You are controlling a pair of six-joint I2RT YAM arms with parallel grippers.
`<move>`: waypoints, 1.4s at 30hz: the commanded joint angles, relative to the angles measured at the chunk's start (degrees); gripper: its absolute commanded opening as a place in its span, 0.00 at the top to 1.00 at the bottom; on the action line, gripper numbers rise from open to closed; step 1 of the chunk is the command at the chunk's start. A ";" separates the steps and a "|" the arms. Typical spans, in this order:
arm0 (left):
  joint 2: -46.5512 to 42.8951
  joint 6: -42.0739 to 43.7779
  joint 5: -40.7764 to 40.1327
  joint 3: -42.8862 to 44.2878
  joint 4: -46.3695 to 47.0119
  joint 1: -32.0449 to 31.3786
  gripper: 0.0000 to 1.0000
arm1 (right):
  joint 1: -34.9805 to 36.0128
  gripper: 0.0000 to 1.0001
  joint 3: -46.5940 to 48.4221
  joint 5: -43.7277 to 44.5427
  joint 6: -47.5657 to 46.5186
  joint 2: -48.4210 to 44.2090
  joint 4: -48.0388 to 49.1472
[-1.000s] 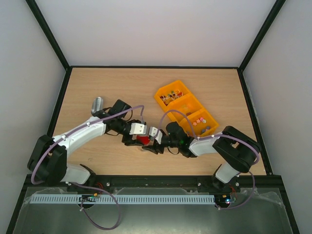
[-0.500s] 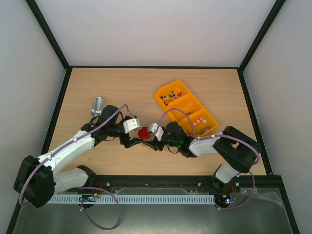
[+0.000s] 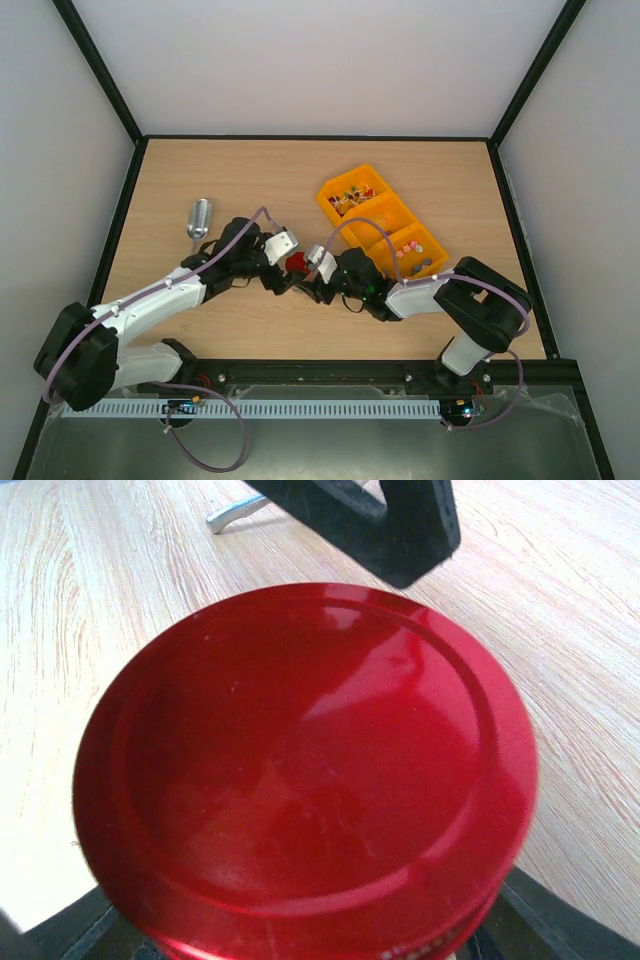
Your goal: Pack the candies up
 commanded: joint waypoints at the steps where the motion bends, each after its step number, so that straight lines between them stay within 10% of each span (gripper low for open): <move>1: 1.14 -0.14 -2.42 -0.67 3.50 -1.82 0.11 | 0.25 0.48 1.27 1.43 0.70 1.16 -0.16; 18: 2.31 7.81 -1.52 0.01 -0.62 -1.79 0.46 | 0.22 0.48 0.79 -3.68 -0.15 0.73 -0.29; 30: 5.46 41.16 20.23 6.43 -27.69 2.87 0.52 | 0.00 0.52 -1.80 -15.41 -10.00 -2.97 -3.43; 36: 7.82 55.51 21.11 9.42 -36.59 3.44 0.48 | -0.71 0.54 -1.62 -17.94 -12.65 -3.52 -5.83; 42: 4.75 38.20 19.40 9.06 -25.50 3.98 0.20 | -0.71 0.54 -0.86 -14.30 -8.59 -2.91 -5.45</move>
